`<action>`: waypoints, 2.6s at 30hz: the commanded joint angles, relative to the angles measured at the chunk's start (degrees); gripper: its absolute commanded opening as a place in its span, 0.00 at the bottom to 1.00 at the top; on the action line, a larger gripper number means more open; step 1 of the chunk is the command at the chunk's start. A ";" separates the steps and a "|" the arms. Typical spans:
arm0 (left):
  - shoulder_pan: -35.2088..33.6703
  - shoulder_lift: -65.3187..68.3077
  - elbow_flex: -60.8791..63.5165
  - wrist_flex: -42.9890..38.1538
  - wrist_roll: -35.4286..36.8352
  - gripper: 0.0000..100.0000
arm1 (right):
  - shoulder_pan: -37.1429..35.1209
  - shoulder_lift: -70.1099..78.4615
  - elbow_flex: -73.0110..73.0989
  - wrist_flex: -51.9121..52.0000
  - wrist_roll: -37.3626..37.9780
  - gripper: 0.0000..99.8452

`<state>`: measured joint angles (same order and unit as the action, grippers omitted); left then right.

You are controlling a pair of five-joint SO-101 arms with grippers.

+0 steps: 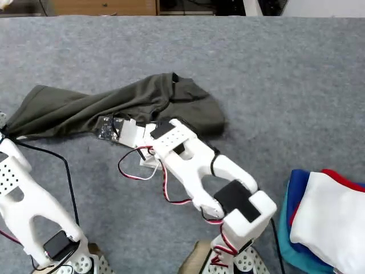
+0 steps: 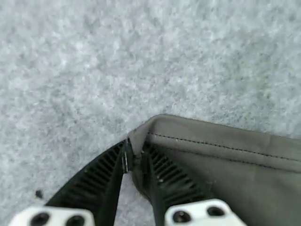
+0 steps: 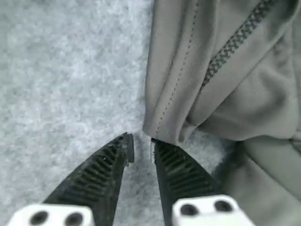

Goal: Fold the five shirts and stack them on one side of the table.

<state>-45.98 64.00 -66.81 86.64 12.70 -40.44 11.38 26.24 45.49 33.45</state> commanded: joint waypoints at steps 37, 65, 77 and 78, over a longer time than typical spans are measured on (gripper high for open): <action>-0.62 -0.31 -1.93 -1.85 -0.09 0.02 | -9.71 0.04 -13.93 4.75 -3.96 0.09; -0.62 -0.31 -1.93 -1.85 -0.09 0.02 | -13.32 -14.20 -3.38 14.15 -0.97 0.14; -0.62 -0.31 -1.93 -1.85 -0.09 0.02 | -13.49 3.74 -12.00 6.07 -0.88 0.15; -0.62 -0.31 -1.93 -1.85 -0.09 0.02 | -13.49 5.41 -13.58 6.15 -0.79 0.15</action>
<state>-45.98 64.09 -66.81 86.02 12.70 -54.77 13.58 18.24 52.53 32.48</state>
